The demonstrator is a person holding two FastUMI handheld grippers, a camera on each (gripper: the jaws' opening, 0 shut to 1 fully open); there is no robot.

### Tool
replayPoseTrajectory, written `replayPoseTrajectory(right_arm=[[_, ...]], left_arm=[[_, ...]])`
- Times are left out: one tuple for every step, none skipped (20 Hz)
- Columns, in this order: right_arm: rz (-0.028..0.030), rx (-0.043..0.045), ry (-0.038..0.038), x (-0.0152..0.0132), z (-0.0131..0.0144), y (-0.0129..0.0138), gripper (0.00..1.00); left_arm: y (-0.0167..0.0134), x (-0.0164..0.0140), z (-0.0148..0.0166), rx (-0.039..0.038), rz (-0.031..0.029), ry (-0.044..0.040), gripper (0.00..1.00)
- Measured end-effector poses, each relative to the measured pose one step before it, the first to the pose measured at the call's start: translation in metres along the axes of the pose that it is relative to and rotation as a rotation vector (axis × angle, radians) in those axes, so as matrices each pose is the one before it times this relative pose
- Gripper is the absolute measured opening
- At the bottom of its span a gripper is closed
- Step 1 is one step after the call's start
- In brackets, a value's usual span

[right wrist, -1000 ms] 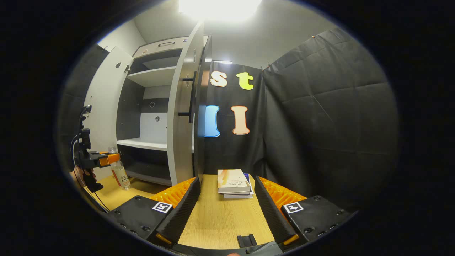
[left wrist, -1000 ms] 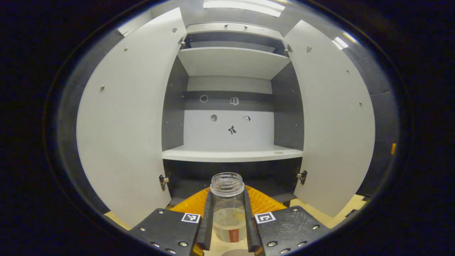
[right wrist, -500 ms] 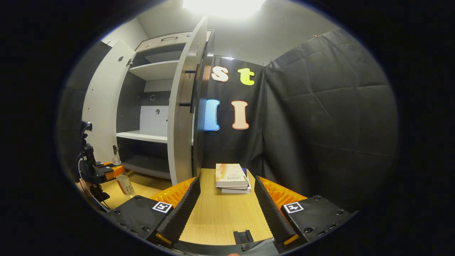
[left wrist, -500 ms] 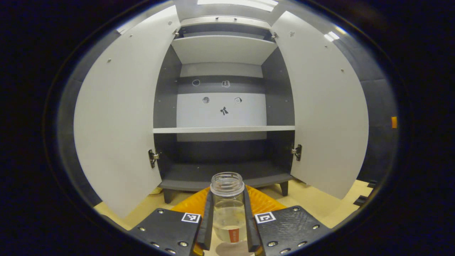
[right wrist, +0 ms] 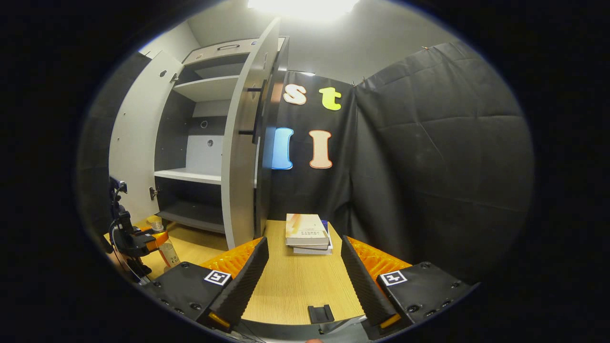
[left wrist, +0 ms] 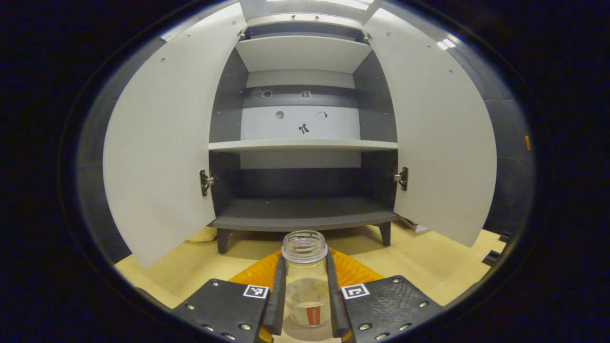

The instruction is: Grasp the bottle in the cabinet with the left hand and place it on the coaster, then close the right door with the right hand and the left door with the left hand.

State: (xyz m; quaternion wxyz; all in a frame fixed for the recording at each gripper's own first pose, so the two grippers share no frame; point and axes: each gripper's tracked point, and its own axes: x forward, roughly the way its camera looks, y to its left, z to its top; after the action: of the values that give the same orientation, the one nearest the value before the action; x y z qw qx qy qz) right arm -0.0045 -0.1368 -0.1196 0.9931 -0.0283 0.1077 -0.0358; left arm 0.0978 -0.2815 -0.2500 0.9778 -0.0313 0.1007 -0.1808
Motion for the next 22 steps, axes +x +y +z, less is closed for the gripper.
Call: replayPoseTrajectory(right_arm=[[0.00274,0.00227,0.00011,0.00081,0.00073,0.00068,0.98],[0.00167,0.0027,-0.00109,0.00075,0.00062,0.00055,0.98],[0.00123,0.00213,-0.00251,0.00069,0.00131,0.00072,0.98],[0.00226,0.00206,-0.00101,0.00137,0.00006,0.00128,0.98],[0.00341,0.00185,-0.00077,0.00071,0.00069,0.00125,0.98],[0.00414,0.00101,-0.00253,0.00119,0.00109,0.00159,0.98],[0.00489,-0.00004,-0.00205,0.00099,0.00179,0.00127,0.98],[0.00454,-0.00018,-0.00231,0.00099,0.00099,0.00044,0.97],[0.00312,0.00323,-0.00402,0.00087,0.00194,0.00022,0.98],[0.0058,0.0078,-0.00356,0.0008,0.00242,0.00047,0.98],[0.00679,0.00992,-0.00373,0.00119,0.004,0.00085,0.98],[0.00775,0.00916,-0.00282,0.0015,0.00289,0.00119,0.98],[0.00495,0.00852,-0.00518,0.00069,0.00431,-0.00022,0.98],[0.00218,0.00915,-0.00901,0.00103,0.00499,-0.00092,0.98],[0.00342,0.00898,-0.00824,0.00109,0.00539,-0.00053,0.98],[0.00339,0.00734,-0.0079,0.00142,0.00491,-0.00026,0.98],[0.00496,0.00337,-0.00403,0.00227,0.0049,-0.00061,0.98],[0.00236,0.00098,-0.0005,0.00311,0.00394,-0.00105,0.98],[0.00386,0.00088,-0.00212,0.00342,0.00593,-0.00203,0.97],[0.00768,0.00095,-0.00034,0.00428,0.00572,-0.00105,0.97],[0.00503,0.00376,-0.00488,0.00432,0.007,-0.00172,0.98],[0.00267,0.00601,-0.00574,0.00466,0.00642,-0.00178,0.98]], left_arm=[[-0.00046,-0.00033,0.00173,0.00126,0.00234,-0.01038,0.4],[-0.00081,-0.00134,0.00041,0.00131,0.00347,-0.00142,0.4],[-0.00061,-0.00072,-0.00091,-0.00055,0.0037,0.00223,0.4],[0.00027,-0.00179,-0.00059,-0.00044,0.00588,0.00085,0.41],[-0.00041,-0.00156,0.00049,-0.00264,0.0045,0.00537,0.41],[-0.0007,-0.00294,-0.00049,-0.00025,0.00474,0.00155,0.41],[-0.00119,-0.00074,-0.00035,-0.00394,0.00092,0.00765,0.43],[-0.0009,-0.0044,-0.00217,-0.00788,-0.00195,0.00531,0.46],[-0.00071,-0.00144,0.0001,-0.00431,0.00139,0.00484,0.46],[-0.00196,-0.0037,0.0014,-0.00398,-0.002,0.00769,0.46],[0.00009,-0.00311,0.00277,0.00145,0.00569,0.00104,0.47],[-0.00333,-0.00192,0.00337,-0.00243,-0.00948,-0.00014,0.48],[-0.00296,-0.00205,0.00377,-0.00509,-0.00982,0.0031,0.72],[-0.00003,-0.00297,0.00343,0.00237,0.00724,0.00078,0.79],[0.00281,-0.0035,0.00642,0.00775,0.01356,-0.003,0.85],[0.00166,-0.00474,0.00887,0.00503,0.00973,-0.0073,0.85],[0.00084,-0.00539,0.00983,0.00396,0.00751,-0.00878,0.84],[0.00276,-0.00693,0.01291,0.00398,0.01225,-0.01144,0.86],[0.00254,-0.00602,0.01443,0.00192,0.01248,-0.01006,0.86],[0.00331,-0.00866,0.0131,-0.00352,0.01417,-0.01134,0.86],[0.00306,-0.00867,0.01255,-0.01067,0.00778,-0.00936,0.86],[0.00349,-0.00736,0.01263,-0.01533,0.00876,-0.0061,0.83]])
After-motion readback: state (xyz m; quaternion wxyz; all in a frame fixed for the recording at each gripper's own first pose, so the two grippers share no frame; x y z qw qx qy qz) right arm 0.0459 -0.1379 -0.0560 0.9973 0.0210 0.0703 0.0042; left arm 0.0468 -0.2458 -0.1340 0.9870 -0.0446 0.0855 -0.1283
